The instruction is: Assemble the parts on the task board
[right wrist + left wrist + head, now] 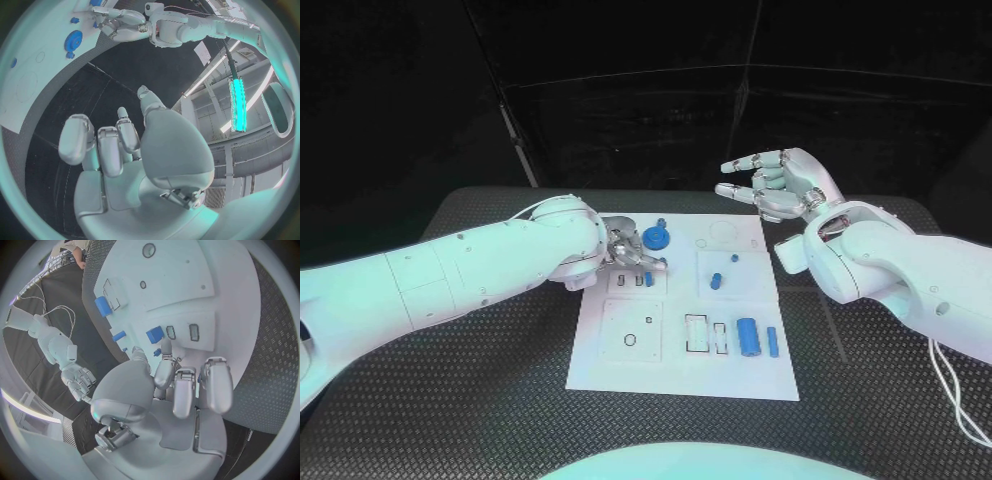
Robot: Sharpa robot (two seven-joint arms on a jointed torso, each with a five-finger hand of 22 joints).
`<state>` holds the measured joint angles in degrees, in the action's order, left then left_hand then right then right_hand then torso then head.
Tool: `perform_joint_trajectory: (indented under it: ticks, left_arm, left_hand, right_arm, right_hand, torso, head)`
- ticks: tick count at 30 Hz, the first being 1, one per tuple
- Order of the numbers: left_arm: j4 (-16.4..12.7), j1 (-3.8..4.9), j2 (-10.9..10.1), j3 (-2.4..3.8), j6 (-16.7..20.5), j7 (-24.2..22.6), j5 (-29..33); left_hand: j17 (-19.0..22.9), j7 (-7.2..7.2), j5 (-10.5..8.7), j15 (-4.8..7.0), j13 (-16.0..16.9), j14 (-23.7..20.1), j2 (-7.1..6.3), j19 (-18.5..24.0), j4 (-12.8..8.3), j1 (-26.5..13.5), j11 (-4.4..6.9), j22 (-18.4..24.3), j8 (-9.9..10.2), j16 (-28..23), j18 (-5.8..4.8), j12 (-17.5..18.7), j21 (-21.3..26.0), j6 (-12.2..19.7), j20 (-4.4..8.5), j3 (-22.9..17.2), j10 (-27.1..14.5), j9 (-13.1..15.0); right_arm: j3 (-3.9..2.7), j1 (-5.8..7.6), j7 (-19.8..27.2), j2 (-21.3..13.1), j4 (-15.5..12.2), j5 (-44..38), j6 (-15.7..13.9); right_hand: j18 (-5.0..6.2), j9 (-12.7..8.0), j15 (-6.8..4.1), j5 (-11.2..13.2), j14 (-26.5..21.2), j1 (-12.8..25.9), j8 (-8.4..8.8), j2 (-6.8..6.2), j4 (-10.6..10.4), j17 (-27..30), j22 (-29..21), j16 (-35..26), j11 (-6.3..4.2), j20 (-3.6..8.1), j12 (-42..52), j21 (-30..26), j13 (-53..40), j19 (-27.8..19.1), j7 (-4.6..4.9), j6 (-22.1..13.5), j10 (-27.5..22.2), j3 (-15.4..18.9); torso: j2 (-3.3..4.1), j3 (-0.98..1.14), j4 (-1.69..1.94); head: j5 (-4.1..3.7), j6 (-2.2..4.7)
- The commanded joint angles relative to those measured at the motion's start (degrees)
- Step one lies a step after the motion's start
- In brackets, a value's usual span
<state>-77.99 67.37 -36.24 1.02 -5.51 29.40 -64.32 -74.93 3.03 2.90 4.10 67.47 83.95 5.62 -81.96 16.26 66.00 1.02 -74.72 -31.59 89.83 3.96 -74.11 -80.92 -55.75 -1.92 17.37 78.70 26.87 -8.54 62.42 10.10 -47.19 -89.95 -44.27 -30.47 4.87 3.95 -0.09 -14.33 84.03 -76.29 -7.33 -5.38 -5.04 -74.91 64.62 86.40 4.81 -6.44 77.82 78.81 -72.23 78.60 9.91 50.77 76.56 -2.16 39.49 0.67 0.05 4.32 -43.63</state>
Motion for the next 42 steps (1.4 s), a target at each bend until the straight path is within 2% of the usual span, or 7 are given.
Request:
perform_joint_trajectory:
  ticks: [1,6,16,21,29,34,42]
  left_arm:
    - [0.2,0.13,0.3,-0.21,-2.3,0.7,-0.8]
    - [0.5,0.17,0.7,-0.57,-2.9,0.7,-0.9]
    - [0.6,0.19,1.1,-0.71,-3.3,0.7,-0.9]
    - [0.5,0.19,1.3,-0.72,-3.0,0.7,-0.9]
    - [-0.1,0.19,1.3,-0.72,-2.3,0.7,-0.1]
    - [-0.6,0.19,1.2,-0.71,-2.4,0.7,1.5]
    - [-1.8,0.21,-0.2,-0.68,-2.4,0.7,3.1]
  left_hand:
    - [-15.1,-0.05,-0.19,0.33,0.1,6.0,0.14,-0.2,-0.1,0.5,0.05,-0.1,-0.3,0.2,-0.71,-0.2,-0.3,0.3,0.05,0.2,-0.3,0.2]
    - [-15.1,-0.11,-0.19,0.33,0.2,6.0,0.28,-0.2,-0.1,1.0,0.09,-0.3,-0.7,0.2,-0.73,-0.3,-0.4,0.3,0.04,0.3,-0.3,0.6]
    - [-15.1,-0.22,-0.17,0.4,0.5,6.0,0.85,-0.2,-0.7,2.7,0.18,-0.7,-1.7,0.2,-0.77,-0.4,-0.6,0.7,0.06,-0.1,-0.2,1.7]
    - [-15.1,-0.25,-0.17,0.43,0.5,6.0,1.97,-0.2,-1.4,4.5,0.2,-0.9,-2.2,0.2,-0.77,-0.4,-0.7,1.1,0.08,-1.2,-0.2,2.5]
    - [-15.1,-0.82,-0.08,0.8,0.4,6.0,5.98,0.0,-6.5,12.8,0.75,-0.9,-2.8,0.2,-0.72,-0.1,-0.6,2.6,0.31,-7.5,-0.4,3.8]
    - [-15.1,-1.41,-0.05,1.23,-0.1,6.0,7.01,0.2,-9.6,17.0,1.29,-0.8,-3.6,0.2,-0.67,0.5,-0.5,2.9,0.67,-11.5,-0.9,4.8]
    - [-15.1,-1.28,-0.08,1.25,-1.1,6.0,6.02,0.6,-10.7,16.3,1.17,-0.4,-5.3,0.2,-0.57,1.6,0.0,4.3,0.87,-17.2,-1.4,7.5]
  right_arm:
    - [-0.05,0.13,-0.1,0.2,0.1,0.3,0.2]
    - [-0.05,0.12,-0.2,0.6,0.5,0.3,0.4]
    - [-0.04,0.12,-0.7,1.0,0.9,0.3,1.1]
    - [-0.04,0.12,-0.9,1.1,1.0,0.3,1.4]
    - [-0.04,0.12,-1.4,1.3,1.4,0.0,1.9]
    - [-0.04,0.11,-1.3,1.4,1.7,-0.1,1.9]
    - [-0.04,0.11,-1.1,1.6,2.2,-0.1,1.8]
  right_hand:
    - [-0.02,0.0,0.45,-0.3,3.9,-0.1,-0.21,0.65,-0.1,-5.9,0.0,-0.1,0.06,0.09,-0.2,-0.2,-0.1,-0.4,-0.04,-0.5,-0.1,0.2]
    - [-0.01,0.0,0.45,-0.4,3.9,0.0,-0.25,0.71,-0.1,-5.9,0.0,-0.1,0.06,0.08,-0.2,-0.2,-0.1,-0.4,-0.05,-0.5,-0.1,0.3]
    - [0.04,0.0,0.44,-0.6,3.9,0.0,-0.31,0.81,-0.1,-5.7,-0.3,-0.2,0.05,0.08,-0.2,-0.3,0.0,-0.6,-0.06,-0.5,-0.1,0.3]
    - [0.06,0.0,0.43,-0.7,3.9,-0.1,-0.37,0.93,0.0,-5.7,-0.4,-0.2,0.04,0.08,-0.2,-0.4,0.0,-0.6,-0.07,-0.5,-0.1,0.3]
    - [0.08,0.0,0.41,-1.1,3.9,-0.6,-0.54,1.22,0.3,-5.6,-0.5,-0.3,0.0,0.1,-0.2,-0.5,0.0,-0.7,-0.1,-0.5,-0.1,0.2]
    - [0.2,0.0,0.34,-3.7,3.8,-1.0,-0.95,1.54,0.8,-5.3,-1.2,-0.5,-0.07,0.17,-0.4,-0.9,0.4,-1.0,-0.15,-0.5,-0.3,0.1]
    - [0.25,0.0,0.33,-3.9,3.8,-1.1,-1.01,1.58,0.8,-5.2,-1.4,-0.5,-0.07,0.17,-0.4,-1.0,0.4,-1.1,-0.16,-0.5,-0.3,0.1]
  torso:
    - [0.03,-0.01,-0.01]
    - [0.03,-0.06,0.02]
    - [0.06,-0.1,0.0]
    - [0.09,-0.13,0.04]
    - [0.04,-0.19,0.14]
    - [0.02,-0.17,0.14]
    - [0.02,-0.18,0.28]
  head:
    - [-0.04,-0.13]
    - [-0.12,-0.25]
    - [-0.29,-0.56]
    - [-0.34,-0.69]
    - [-0.43,-0.9]
    - [-0.48,-0.94]
    - [-0.85,-0.94]
